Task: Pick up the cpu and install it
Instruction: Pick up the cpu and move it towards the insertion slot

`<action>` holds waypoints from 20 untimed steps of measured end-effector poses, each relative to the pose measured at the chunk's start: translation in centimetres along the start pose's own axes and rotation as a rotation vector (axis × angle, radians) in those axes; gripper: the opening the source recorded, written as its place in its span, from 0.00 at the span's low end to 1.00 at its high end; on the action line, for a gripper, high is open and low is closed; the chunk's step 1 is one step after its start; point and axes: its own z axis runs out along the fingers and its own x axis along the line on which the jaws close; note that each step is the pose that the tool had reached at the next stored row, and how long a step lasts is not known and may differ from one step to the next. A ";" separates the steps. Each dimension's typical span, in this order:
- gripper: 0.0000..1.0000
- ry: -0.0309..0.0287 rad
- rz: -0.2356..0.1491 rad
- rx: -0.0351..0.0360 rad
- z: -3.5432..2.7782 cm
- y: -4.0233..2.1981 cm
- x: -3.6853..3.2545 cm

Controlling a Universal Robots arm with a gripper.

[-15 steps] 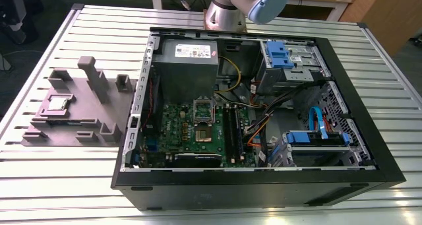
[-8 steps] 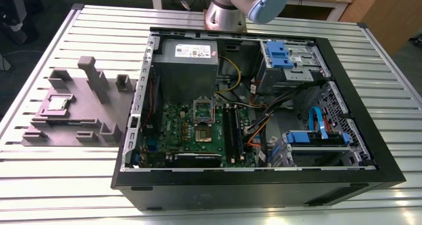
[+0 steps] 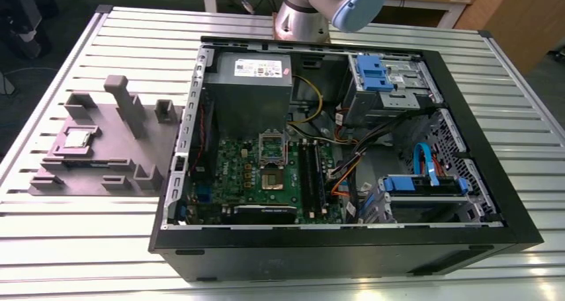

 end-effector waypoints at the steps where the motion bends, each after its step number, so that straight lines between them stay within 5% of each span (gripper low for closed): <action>1: 0.67 0.0000 0.000 0.0000 0.14 0.00 0.00; 10: 0.67 -0.0004 0.011 0.0001 1.62 -0.06 0.01; 20: 0.67 -0.0005 0.012 0.0001 1.82 -0.07 0.01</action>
